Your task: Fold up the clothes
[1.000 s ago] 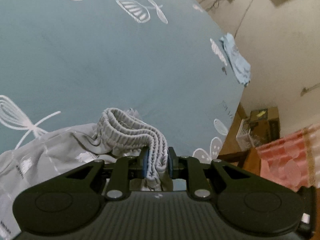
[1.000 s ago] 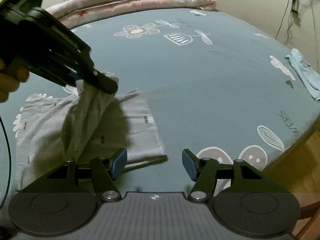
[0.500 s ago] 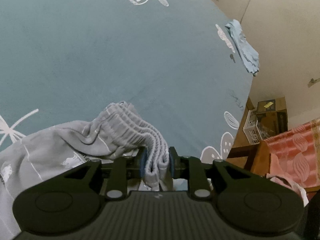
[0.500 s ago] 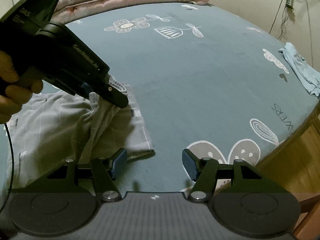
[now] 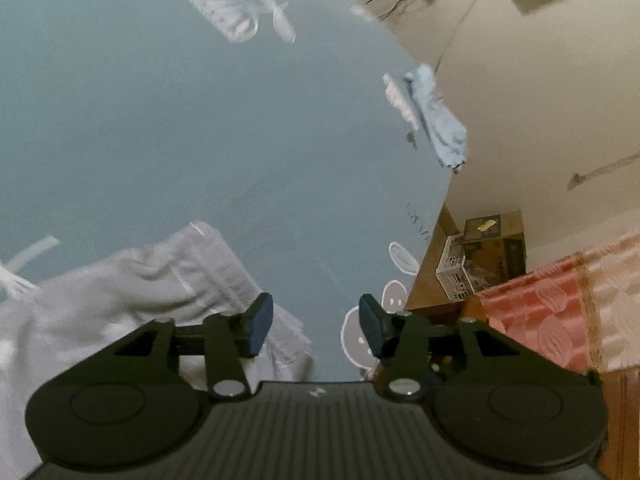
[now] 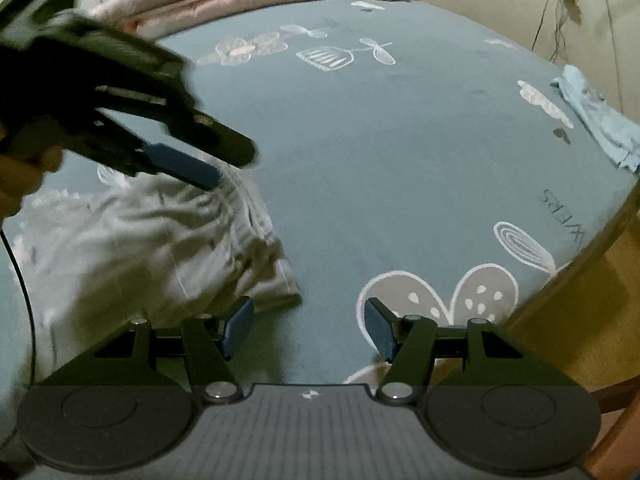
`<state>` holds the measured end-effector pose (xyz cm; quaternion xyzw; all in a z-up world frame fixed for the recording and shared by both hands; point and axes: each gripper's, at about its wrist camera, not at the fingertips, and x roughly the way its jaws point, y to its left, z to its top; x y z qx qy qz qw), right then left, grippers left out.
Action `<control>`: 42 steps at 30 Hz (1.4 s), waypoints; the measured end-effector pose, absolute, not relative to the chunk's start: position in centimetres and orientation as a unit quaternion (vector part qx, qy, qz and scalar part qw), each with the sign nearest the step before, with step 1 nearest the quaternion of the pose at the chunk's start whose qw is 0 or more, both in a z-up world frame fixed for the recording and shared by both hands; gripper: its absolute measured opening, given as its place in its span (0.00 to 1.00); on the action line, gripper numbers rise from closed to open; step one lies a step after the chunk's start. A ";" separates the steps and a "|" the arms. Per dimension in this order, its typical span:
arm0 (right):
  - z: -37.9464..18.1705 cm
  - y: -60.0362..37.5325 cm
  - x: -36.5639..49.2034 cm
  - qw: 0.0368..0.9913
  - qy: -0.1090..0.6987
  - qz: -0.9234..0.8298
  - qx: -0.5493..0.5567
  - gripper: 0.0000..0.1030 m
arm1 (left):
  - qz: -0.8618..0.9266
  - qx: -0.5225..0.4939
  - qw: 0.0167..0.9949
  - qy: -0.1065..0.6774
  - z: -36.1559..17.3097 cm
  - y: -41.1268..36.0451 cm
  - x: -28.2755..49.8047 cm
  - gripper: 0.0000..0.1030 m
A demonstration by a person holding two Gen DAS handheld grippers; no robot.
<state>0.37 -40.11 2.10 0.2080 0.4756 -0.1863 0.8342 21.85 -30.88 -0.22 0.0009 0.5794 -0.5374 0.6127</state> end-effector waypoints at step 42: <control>1.1 -43.4 4.2 0.874 0.361 -0.129 0.298 0.53 | -0.445 0.104 0.691 0.560 -3.5 -14.7 22.4 0.66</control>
